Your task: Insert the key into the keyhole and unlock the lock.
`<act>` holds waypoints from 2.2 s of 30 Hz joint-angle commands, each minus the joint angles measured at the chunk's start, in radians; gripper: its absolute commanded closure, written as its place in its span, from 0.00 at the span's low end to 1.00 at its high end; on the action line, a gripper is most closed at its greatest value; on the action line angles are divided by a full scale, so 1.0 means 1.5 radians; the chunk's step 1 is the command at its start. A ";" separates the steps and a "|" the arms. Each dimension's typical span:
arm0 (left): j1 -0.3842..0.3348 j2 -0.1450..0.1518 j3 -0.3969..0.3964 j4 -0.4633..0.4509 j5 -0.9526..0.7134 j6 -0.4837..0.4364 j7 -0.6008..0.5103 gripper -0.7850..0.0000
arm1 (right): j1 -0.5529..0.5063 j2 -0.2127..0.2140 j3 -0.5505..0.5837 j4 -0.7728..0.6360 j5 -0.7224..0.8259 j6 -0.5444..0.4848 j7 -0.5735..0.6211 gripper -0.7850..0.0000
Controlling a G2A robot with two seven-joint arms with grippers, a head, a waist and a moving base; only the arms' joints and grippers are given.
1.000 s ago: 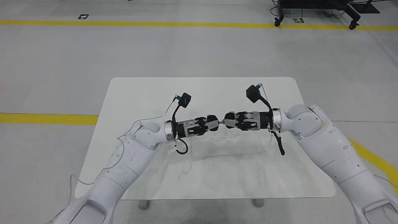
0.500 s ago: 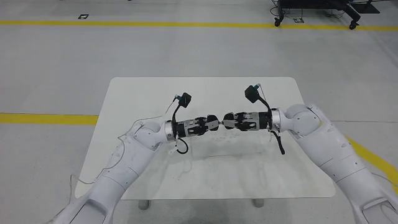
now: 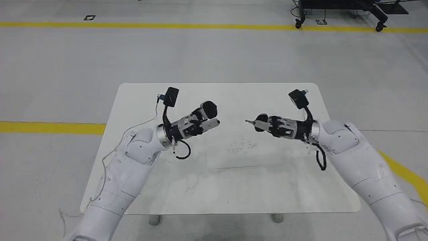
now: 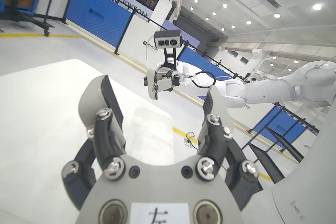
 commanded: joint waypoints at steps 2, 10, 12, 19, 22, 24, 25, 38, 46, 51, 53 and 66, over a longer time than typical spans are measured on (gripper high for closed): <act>-0.001 -0.001 0.008 0.005 -0.002 0.000 -0.002 0.00 | -0.020 0.002 0.016 -0.006 0.043 0.001 -0.021 1.00; -0.001 -0.001 0.008 0.005 -0.002 0.000 -0.002 0.00 | -0.025 0.002 0.019 -0.011 0.056 0.001 -0.024 1.00; -0.001 0.000 0.008 -0.012 0.022 0.004 -0.006 0.00 | -0.025 0.002 0.019 -0.011 0.056 0.001 -0.024 1.00; 0.085 0.038 -0.153 -0.216 0.282 0.046 -0.024 0.00 | -0.025 0.002 0.019 -0.011 0.056 0.001 -0.024 1.00; 0.144 0.060 -0.265 -0.283 0.350 0.084 -0.069 0.00 | -0.025 0.002 0.019 -0.011 0.056 0.001 -0.024 1.00; 0.180 0.073 -0.326 -0.325 0.388 0.104 -0.123 0.00 | -0.025 0.002 0.019 -0.011 0.056 0.001 -0.024 1.00; 0.200 0.078 -0.349 -0.351 0.409 0.116 -0.149 0.00 | -0.025 0.002 0.019 -0.011 0.056 0.001 -0.024 1.00; 0.218 0.086 -0.207 -0.406 0.617 0.280 -0.348 0.15 | -0.025 0.002 0.019 -0.011 0.056 0.001 -0.024 1.00; 0.144 0.075 -0.106 -0.322 0.677 0.390 -0.356 0.33 | -0.025 0.002 0.019 -0.011 0.056 0.001 -0.024 1.00; 0.119 0.069 -0.081 -0.274 0.672 0.437 -0.335 0.54 | -0.025 0.002 0.019 -0.011 0.056 0.001 -0.024 1.00; 0.111 0.067 -0.073 -0.258 0.673 0.454 -0.333 0.56 | -0.025 0.002 0.019 -0.011 0.056 0.001 -0.024 1.00; 0.080 0.063 -0.047 -0.206 0.674 0.495 -0.313 0.63 | -0.025 0.002 0.019 -0.011 0.056 0.001 -0.024 1.00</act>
